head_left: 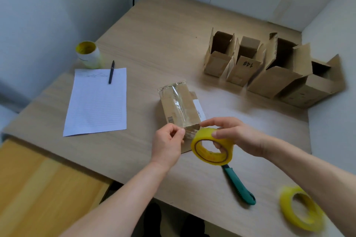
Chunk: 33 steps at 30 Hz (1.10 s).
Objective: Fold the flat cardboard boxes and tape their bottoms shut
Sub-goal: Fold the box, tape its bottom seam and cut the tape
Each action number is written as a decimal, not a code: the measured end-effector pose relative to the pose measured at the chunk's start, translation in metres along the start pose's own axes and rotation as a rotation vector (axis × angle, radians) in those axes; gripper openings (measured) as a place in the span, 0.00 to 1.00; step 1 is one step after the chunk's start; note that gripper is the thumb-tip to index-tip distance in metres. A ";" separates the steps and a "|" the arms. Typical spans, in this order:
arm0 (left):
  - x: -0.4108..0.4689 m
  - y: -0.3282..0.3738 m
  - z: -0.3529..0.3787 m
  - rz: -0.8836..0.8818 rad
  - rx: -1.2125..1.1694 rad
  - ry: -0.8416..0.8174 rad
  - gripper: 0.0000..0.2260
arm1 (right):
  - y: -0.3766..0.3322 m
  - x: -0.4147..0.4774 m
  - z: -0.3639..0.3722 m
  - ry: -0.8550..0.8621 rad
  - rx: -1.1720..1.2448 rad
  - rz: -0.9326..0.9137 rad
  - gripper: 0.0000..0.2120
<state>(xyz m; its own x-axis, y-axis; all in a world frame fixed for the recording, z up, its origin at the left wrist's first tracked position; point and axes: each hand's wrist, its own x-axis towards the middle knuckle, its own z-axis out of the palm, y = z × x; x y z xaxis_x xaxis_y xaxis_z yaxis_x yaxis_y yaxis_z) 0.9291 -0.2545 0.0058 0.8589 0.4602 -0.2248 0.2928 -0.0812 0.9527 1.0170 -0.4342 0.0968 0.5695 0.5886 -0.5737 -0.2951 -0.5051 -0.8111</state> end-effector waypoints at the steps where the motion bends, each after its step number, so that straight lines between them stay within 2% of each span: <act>1: -0.001 0.000 -0.001 -0.002 0.000 0.010 0.10 | -0.002 0.002 -0.005 -0.004 -0.053 0.022 0.21; 2: -0.002 -0.001 -0.002 0.001 0.007 0.025 0.09 | -0.003 0.005 -0.008 0.042 -0.276 0.043 0.21; 4: -0.003 -0.006 -0.001 0.013 0.048 0.066 0.09 | -0.002 0.015 -0.013 0.220 -0.988 0.062 0.22; 5: -0.003 -0.009 0.000 0.023 0.074 0.089 0.09 | -0.002 0.019 -0.011 0.321 -1.226 0.016 0.22; 6: -0.002 -0.011 0.001 0.028 0.088 0.118 0.10 | -0.002 0.023 -0.010 0.375 -1.301 -0.035 0.23; 9: 0.007 -0.019 0.004 0.026 0.089 0.210 0.09 | -0.002 0.040 -0.009 0.340 -1.370 -0.159 0.21; 15: 0.010 -0.034 0.008 -0.014 0.150 0.286 0.09 | 0.019 0.075 -0.014 0.291 -1.477 -0.249 0.15; 20: 0.015 -0.039 0.009 -0.050 0.163 0.351 0.10 | 0.026 0.088 -0.013 0.314 -1.547 -0.378 0.17; 33: 0.017 -0.042 0.015 -0.025 0.230 0.377 0.07 | 0.039 0.098 -0.019 0.305 -1.567 -0.402 0.15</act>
<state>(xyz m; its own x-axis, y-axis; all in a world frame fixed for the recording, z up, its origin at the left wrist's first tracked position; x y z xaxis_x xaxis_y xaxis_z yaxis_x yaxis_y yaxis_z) 0.9375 -0.2566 -0.0408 0.6495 0.7515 -0.1162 0.4343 -0.2412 0.8679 1.0752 -0.4082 0.0111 0.5895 0.7893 -0.1719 0.8077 -0.5785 0.1136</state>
